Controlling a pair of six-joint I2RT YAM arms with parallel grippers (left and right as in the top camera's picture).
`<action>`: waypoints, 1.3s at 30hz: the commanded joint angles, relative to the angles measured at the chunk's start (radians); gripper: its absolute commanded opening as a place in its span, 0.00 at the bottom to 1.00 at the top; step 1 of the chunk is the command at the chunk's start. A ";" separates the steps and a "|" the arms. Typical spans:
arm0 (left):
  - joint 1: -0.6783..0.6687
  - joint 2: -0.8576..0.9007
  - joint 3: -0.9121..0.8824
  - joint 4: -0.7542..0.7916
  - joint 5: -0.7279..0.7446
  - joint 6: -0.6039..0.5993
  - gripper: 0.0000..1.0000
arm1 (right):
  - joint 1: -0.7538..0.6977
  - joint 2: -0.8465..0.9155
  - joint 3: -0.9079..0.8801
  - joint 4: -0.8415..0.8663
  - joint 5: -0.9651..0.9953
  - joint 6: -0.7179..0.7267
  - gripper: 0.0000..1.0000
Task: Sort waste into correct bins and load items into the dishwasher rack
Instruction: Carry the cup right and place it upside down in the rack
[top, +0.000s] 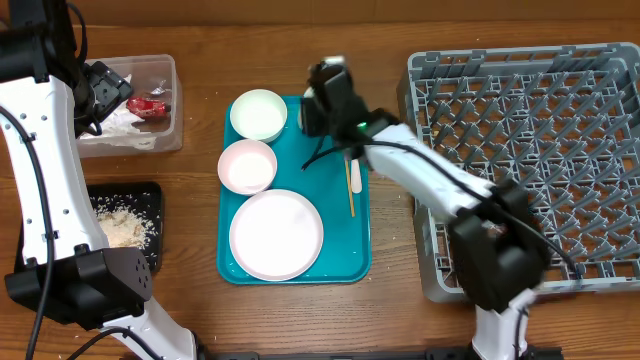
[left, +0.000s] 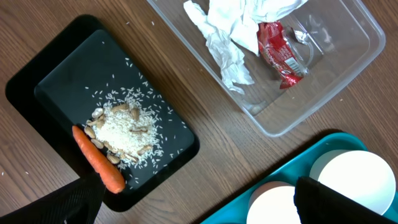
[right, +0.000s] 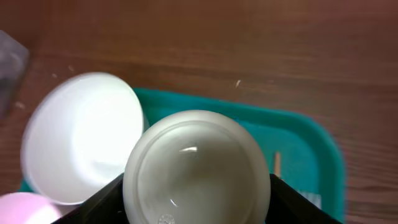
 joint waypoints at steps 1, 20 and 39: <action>-0.001 -0.002 0.008 -0.002 -0.016 -0.024 1.00 | -0.071 -0.216 0.015 -0.046 0.010 0.002 0.45; -0.001 -0.002 0.008 -0.002 -0.016 -0.024 1.00 | -0.791 -0.370 0.013 -0.397 0.134 0.002 0.50; -0.001 -0.002 0.008 -0.002 -0.016 -0.024 1.00 | -1.044 -0.293 0.014 -0.425 -0.055 0.003 1.00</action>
